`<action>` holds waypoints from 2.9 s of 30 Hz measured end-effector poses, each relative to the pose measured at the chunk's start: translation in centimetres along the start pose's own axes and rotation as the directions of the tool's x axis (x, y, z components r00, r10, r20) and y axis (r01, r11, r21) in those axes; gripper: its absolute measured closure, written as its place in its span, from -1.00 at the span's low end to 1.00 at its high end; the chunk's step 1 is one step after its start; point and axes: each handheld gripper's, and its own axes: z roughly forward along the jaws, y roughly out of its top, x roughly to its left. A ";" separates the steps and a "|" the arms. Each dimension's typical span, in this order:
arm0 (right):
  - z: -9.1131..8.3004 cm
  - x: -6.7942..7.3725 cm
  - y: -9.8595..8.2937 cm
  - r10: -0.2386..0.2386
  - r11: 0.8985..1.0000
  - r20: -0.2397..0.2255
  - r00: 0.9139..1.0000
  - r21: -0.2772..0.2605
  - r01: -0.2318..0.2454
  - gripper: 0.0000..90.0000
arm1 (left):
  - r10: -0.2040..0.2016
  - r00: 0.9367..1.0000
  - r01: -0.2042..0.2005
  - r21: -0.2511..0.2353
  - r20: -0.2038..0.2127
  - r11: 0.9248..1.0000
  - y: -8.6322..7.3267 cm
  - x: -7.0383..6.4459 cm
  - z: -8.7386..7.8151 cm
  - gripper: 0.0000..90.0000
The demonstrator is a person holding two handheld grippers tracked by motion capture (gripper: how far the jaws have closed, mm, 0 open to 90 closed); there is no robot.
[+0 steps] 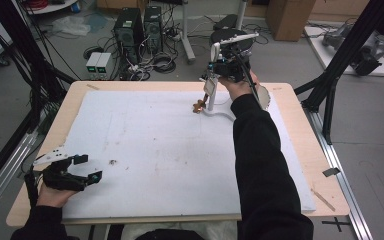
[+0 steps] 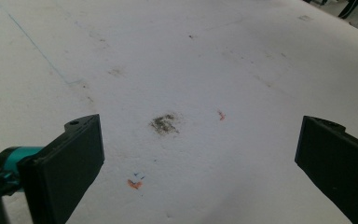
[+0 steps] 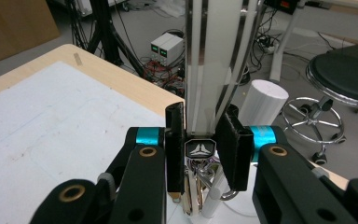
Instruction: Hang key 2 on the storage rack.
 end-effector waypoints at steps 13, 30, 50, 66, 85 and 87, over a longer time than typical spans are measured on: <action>1.1 -0.4 -0.6 0.068 0.997 -0.007 0.998 0.031 -0.068 0.62 | 0.001 1.000 -0.001 0.003 -0.004 1.000 0.0 0.0 0.0 -0.96; -1.8 -1.6 -2.1 0.102 0.995 -0.073 0.992 -0.007 -0.103 -0.77 | -0.002 1.000 0.002 0.001 -0.002 1.000 0.0 -0.1 0.0 -0.96; -5.1 -5.2 -6.3 0.162 0.987 -0.074 0.984 0.004 -0.162 -0.98 | 0.001 1.000 -0.001 0.004 -0.002 1.000 0.0 -0.2 0.0 -0.96; -6.6 -7.1 -11.8 0.202 0.979 -0.057 0.978 -0.009 -0.203 -0.98 | 0.000 1.000 0.000 0.009 -0.009 1.000 -0.1 -0.3 0.0 -0.96; -9.5 -5.2 -16.3 0.114 0.991 -0.038 0.993 -0.071 -0.117 -0.98 | 0.002 1.000 -0.002 0.008 -0.010 1.000 -0.1 -0.1 0.1 -0.96; -9.7 -5.2 -16.6 0.113 0.990 -0.051 0.992 -0.081 -0.116 -0.98 | 0.003 1.000 -0.003 0.008 -0.010 1.000 -0.1 -0.1 0.1 -0.96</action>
